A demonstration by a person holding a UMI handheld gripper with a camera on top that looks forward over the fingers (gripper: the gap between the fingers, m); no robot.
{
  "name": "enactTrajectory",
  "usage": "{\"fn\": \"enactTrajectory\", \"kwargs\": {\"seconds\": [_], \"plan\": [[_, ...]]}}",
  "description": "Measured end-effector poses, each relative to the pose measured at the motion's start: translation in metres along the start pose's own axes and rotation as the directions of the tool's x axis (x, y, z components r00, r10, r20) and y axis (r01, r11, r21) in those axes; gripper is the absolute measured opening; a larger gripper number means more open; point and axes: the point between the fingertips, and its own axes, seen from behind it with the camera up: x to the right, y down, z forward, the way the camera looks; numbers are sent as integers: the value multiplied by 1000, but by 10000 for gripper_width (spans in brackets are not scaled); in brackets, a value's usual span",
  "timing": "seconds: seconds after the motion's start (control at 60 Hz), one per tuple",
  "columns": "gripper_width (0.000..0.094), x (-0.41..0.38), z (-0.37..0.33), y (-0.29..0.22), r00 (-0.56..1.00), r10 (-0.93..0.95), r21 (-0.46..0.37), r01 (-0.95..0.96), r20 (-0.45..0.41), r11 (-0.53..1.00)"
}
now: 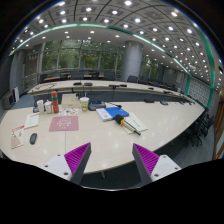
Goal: Arrange mouse
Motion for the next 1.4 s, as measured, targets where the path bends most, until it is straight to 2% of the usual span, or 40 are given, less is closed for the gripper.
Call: {"fn": "enactTrajectory", "kwargs": {"seconds": [0.217,0.333,0.483,0.633,0.85,1.05,1.267,1.367,1.4], "plan": [[855,-22,3,41,1000,-20,-64,20,1,998],[857,-65,15,79,1000,-28,-100,29,9,995],[851,-150,21,127,998,-28,-136,35,54,990],[852,-262,31,163,990,-9,-156,32,143,987],[854,-431,74,153,961,36,-143,4,276,990],[840,-533,143,117,943,7,-100,28,332,995],[714,-589,215,108,946,-22,-129,67,322,989],[572,-599,231,114,947,-42,-149,94,318,984],[501,-599,234,110,950,-52,-129,96,309,987]]}}
